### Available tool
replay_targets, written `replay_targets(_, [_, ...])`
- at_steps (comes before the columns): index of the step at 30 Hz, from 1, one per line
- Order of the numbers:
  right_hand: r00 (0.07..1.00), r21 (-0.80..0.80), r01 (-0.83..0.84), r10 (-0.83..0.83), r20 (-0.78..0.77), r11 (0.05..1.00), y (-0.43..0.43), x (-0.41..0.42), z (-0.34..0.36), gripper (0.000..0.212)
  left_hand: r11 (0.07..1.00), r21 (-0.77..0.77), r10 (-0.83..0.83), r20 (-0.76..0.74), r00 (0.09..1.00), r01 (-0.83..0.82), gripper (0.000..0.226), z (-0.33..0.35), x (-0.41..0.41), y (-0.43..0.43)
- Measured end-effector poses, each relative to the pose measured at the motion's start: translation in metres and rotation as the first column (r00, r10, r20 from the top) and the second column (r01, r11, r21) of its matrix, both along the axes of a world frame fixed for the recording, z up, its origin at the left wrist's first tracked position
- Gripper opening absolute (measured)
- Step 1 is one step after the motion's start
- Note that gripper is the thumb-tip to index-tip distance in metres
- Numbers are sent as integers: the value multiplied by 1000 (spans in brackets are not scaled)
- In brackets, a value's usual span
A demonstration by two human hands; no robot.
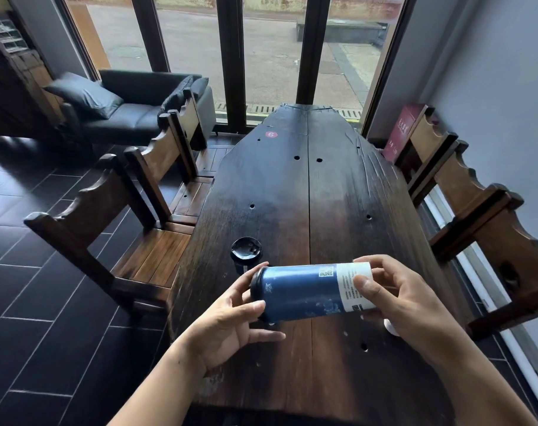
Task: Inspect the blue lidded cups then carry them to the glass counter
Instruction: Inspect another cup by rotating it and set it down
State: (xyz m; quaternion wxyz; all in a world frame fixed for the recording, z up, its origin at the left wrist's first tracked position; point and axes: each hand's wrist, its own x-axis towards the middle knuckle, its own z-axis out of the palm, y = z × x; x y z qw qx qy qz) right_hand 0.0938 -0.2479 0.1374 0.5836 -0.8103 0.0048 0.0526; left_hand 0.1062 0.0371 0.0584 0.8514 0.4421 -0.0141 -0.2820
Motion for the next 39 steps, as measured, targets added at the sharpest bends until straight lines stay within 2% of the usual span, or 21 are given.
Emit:
replay_targets(4, [997,-63,-40,44,63,997,-4,0,-1,51,995,20,-98,-54,994,99,80,4,4,1])
replay_targets(8, [989,-147,-91,106,101,985,-5,0,2,43,986,54,-148,-168,975,159,79,7,9,-1])
replay_targets(13, [983,-170,-144,160,89,975,-5,0,2,41,984,108,-114,-229,967,142,69,3,14,-7])
replay_targets(15, [986,-168,-139,153,72,976,-6,1,1,48,988,96,-93,-226,970,117,67,2,15,-9])
replay_targets(18, [993,-135,-109,114,31,985,-8,5,-1,58,994,81,-61,-190,980,78,86,-1,17,-9])
replay_targets(20, [997,-120,-75,76,4,990,-8,8,-2,62,995,84,-40,-137,990,52,91,-3,19,-10])
replay_targets(27, [998,-112,-28,22,-54,993,-14,12,-11,62,998,68,1,-73,997,4,67,-7,20,-14])
replay_targets(32, [998,-103,-46,41,-53,994,-15,9,-19,55,997,77,35,-37,999,-32,68,-10,19,-17])
replay_targets(35, [999,-68,4,-7,-45,998,-14,7,-28,52,996,54,79,-50,996,-77,68,-7,21,-21])
replay_targets(39, [995,-45,-42,37,-97,998,-7,-4,-44,57,984,53,170,-42,985,-168,67,1,31,-30])
